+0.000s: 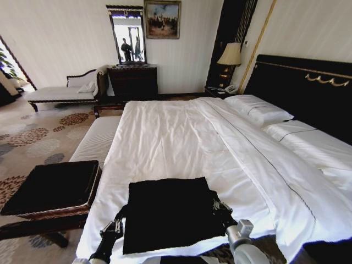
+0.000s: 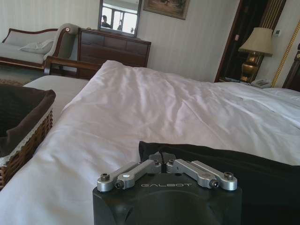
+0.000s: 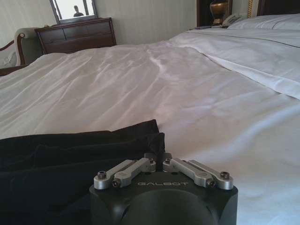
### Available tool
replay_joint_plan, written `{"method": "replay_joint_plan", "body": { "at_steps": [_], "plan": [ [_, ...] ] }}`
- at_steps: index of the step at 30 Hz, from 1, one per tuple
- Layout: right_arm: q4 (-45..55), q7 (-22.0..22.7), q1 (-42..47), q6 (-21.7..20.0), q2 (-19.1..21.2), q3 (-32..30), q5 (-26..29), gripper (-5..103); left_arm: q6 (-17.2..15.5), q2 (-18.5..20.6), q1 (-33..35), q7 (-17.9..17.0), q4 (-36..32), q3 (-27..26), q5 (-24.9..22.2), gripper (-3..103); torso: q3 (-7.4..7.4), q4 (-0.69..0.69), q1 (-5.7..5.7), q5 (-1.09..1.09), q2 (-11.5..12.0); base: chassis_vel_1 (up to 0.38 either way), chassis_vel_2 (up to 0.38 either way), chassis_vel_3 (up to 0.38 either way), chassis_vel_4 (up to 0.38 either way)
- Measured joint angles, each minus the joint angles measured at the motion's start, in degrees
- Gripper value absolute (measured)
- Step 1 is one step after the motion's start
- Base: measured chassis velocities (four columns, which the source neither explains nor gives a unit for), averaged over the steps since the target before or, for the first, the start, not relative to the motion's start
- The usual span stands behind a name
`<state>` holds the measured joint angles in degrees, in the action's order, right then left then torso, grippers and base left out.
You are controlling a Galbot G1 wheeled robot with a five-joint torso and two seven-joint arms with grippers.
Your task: Fold the clothes on the bed and place them into the basket.
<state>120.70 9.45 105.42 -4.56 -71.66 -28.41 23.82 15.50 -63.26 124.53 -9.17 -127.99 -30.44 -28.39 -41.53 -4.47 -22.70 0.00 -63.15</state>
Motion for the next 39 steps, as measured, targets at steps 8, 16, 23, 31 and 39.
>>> {"method": "replay_joint_plan", "body": {
  "at_steps": [8, 16, 23, 31, 39],
  "plan": [
    [3.2, 1.7, 3.4, -1.6, -1.3, -1.7, -0.1, 1, 1.2, 1.2, 4.4, 0.2, -1.4, 0.0, 1.1, 0, 0.0, 0.01, 0.0, 0.0, 0.0, 0.0, 0.0, 0.0, 0.0],
    [3.7, 1.7, 5.9, -1.5, -2.4, -1.3, -1.8, 1, 2.8, 1.4, 7.2, 0.3, -1.0, -0.8, 2.0, 0, 0.0, 0.0, 0.0, -0.01, 0.0, 0.0, 0.0, 0.0, 0.0],
    [4.2, 1.6, 6.5, -1.6, -1.9, -0.8, -2.6, 1, 3.6, 1.5, 9.8, 1.2, -2.0, -3.5, 1.5, 0, 0.0, 0.0, 0.0, 0.01, 0.0, 0.0, 0.0, 0.0, 0.0],
    [3.3, 1.6, 6.0, -1.5, -1.1, -0.6, -3.0, 1, 4.8, 0.7, 9.5, 1.5, 0.6, -0.4, 3.2, 0, 0.0, 0.01, 0.0, 0.0, 0.0, 0.0, 0.0, 0.0, 0.0],
    [2.1, 1.2, 6.1, -1.2, -1.5, -0.1, -5.4, 1, 4.9, 0.7, 7.9, 1.1, 3.1, 0.4, 4.2, 0, 0.0, 0.0, 0.0, 0.0, 0.0, 0.0, 0.0, 0.0, 0.0]
  ]
}}
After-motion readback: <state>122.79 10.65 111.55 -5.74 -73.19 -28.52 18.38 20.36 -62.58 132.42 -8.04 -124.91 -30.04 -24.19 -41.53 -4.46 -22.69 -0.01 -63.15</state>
